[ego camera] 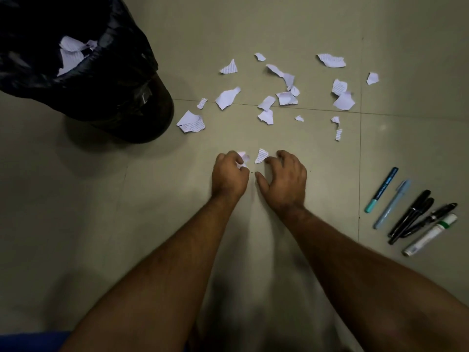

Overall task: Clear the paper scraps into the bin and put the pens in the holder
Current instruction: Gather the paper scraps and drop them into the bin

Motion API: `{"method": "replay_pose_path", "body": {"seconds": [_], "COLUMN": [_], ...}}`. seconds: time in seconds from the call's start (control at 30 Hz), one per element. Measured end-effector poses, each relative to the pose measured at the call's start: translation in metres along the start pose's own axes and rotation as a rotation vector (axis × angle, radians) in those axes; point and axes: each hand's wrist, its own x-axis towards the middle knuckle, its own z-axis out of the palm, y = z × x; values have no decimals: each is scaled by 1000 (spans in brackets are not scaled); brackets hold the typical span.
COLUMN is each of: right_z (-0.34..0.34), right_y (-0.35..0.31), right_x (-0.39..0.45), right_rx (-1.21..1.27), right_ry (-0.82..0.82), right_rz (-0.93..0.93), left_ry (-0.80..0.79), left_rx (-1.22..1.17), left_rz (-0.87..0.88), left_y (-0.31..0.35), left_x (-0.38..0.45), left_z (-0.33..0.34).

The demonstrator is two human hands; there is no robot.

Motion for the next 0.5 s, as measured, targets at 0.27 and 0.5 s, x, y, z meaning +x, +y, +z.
{"method": "replay_pose_path", "body": {"seconds": [0.27, 0.5], "right_z": [1, 5], "right_y": [-2, 4], "right_x": [17, 39], "right_rx": [35, -4], "right_ry": [51, 52], "right_rz": [16, 28], "left_ry": [113, 216], "left_rx": [149, 166], "left_rz": [-18, 117], "left_y": [-22, -3], "left_x": [12, 56], "left_z": [0, 5]}}
